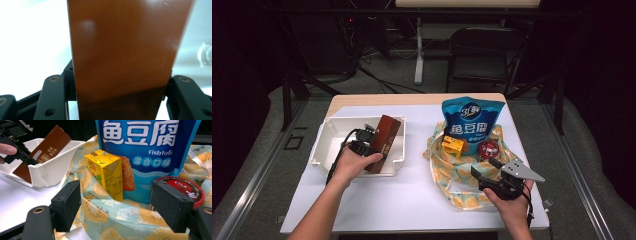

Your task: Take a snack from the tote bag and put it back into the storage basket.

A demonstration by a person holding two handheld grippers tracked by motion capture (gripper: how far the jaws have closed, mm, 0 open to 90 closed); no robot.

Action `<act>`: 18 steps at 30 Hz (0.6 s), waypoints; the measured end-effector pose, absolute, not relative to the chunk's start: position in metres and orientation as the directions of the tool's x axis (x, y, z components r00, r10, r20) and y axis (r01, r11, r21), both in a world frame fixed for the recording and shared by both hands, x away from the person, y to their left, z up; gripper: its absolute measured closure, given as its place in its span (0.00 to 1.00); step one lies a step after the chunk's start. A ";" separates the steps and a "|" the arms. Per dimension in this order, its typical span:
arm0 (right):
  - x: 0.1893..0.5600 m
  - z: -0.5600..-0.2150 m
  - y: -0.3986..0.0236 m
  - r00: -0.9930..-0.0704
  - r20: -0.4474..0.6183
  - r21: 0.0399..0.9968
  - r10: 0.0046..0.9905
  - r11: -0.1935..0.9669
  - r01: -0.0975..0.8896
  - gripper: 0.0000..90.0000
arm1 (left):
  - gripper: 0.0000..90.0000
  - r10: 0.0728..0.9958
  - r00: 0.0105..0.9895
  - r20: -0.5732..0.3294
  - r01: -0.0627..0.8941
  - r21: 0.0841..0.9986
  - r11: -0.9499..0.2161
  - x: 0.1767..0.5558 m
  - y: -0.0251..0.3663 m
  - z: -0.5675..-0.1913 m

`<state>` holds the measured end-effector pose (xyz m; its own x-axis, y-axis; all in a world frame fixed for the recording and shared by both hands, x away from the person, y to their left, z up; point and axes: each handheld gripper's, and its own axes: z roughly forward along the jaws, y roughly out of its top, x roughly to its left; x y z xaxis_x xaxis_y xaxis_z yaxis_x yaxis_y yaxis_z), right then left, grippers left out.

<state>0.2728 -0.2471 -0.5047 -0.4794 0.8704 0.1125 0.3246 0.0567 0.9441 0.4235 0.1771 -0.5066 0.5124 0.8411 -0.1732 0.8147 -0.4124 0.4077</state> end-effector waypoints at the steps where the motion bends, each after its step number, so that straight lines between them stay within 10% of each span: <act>1: 0.273 -0.505 -0.247 -0.479 0.113 0.944 0.870 0.057 0.325 0.27 | 0.39 0.844 0.506 -0.177 0.816 0.415 -0.402 0.423 0.178 -0.507; 9: 0.273 -0.505 -0.249 -0.479 0.113 0.943 0.871 0.057 0.327 0.27 | 0.41 0.856 0.487 -0.174 0.750 0.584 -0.309 0.401 0.188 -0.488; 18: 0.274 -0.505 -0.248 -0.478 0.116 0.942 0.870 0.057 0.332 0.28 | 0.95 0.791 0.549 -0.271 0.691 0.679 -0.247 0.367 0.194 -0.495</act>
<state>0.2737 -0.2479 -0.5054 -0.4785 0.8704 0.1158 0.3321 0.0572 0.9415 0.3668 0.1941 -0.4946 0.5491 0.7907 -0.2709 0.6913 -0.2475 0.6789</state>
